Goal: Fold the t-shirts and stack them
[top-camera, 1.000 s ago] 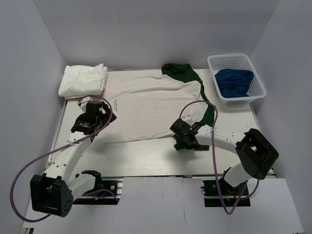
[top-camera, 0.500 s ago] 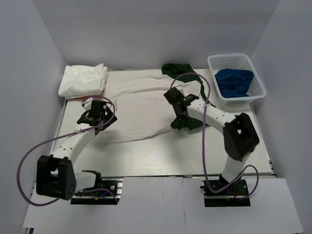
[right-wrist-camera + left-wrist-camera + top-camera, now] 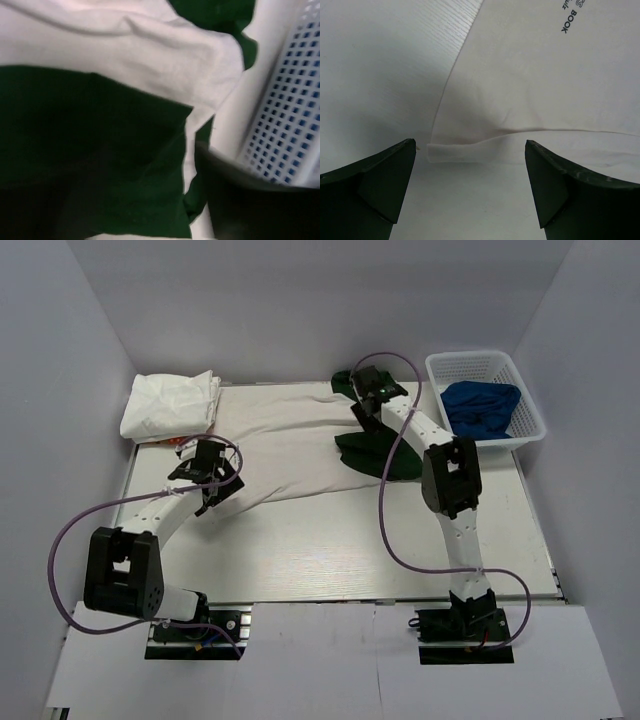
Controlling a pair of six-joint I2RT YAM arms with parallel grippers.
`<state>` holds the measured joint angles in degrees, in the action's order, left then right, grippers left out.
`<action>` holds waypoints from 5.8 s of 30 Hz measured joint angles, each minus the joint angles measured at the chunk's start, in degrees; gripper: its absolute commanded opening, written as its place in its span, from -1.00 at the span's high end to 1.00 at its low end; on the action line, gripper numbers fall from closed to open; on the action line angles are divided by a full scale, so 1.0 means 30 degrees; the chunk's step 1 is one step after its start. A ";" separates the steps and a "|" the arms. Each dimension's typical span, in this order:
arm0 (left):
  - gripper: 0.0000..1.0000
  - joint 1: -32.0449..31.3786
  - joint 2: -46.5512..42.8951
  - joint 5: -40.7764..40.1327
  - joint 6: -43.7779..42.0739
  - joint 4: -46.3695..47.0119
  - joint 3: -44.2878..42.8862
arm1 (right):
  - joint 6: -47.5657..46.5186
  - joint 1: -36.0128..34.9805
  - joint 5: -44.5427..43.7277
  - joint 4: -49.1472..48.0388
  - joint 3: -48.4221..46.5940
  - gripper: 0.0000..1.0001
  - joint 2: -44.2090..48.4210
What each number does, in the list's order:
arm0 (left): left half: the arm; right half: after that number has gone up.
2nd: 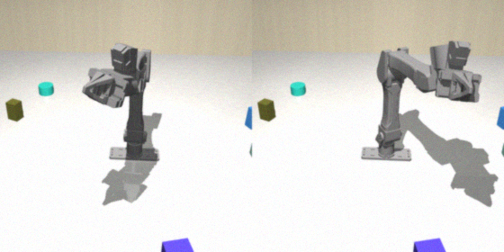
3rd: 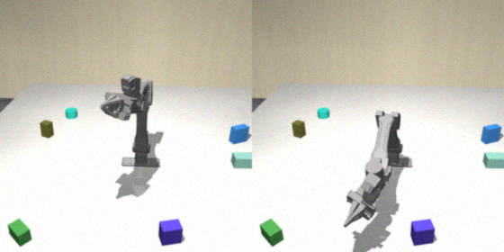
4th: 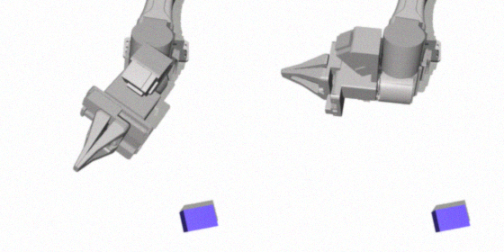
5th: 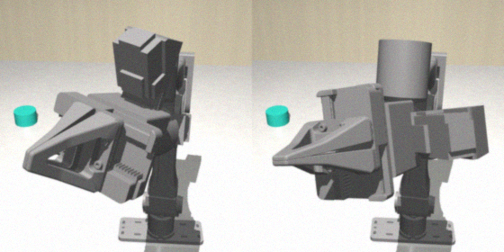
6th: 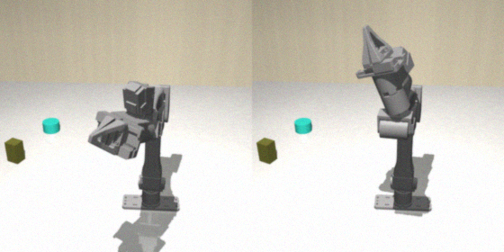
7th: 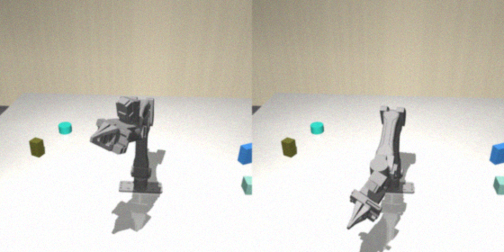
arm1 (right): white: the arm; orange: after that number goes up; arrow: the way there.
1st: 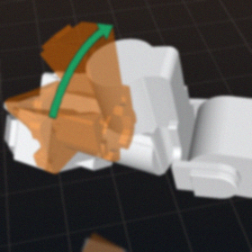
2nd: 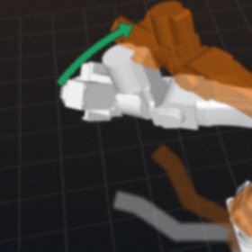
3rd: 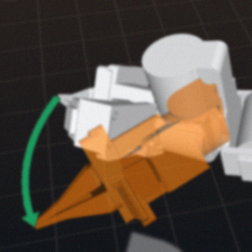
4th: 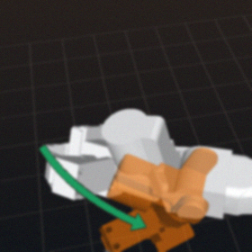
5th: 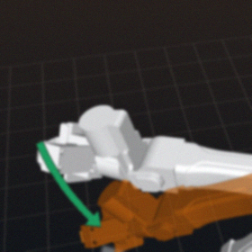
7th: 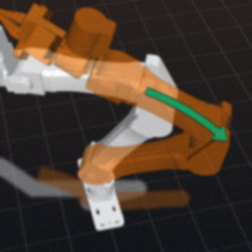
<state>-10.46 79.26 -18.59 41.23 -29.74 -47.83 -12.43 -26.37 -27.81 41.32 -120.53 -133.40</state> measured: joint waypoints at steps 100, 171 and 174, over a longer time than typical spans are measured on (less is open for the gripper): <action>-0.99 0.0321 0.2215 -0.0430 0.2193 -0.1676 -0.1581 | 1.6269 0.2696 0.9595 0.1333 2.9179 0.54 2.6600; 1.00 0.0415 -0.1056 -0.0750 0.7118 -0.5727 0.2732 | 1.7544 -0.7970 0.7992 0.1639 2.8582 1.00 2.3540; 1.00 0.0415 -0.1581 -0.0714 0.7125 -0.5712 0.2827 | 1.7325 -0.7963 0.7883 0.2062 2.8050 1.00 2.3744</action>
<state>-9.21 74.52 -20.73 62.61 -46.87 -39.35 39.55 -50.26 -4.16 47.51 -36.38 -62.17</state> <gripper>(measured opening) 0.026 0.019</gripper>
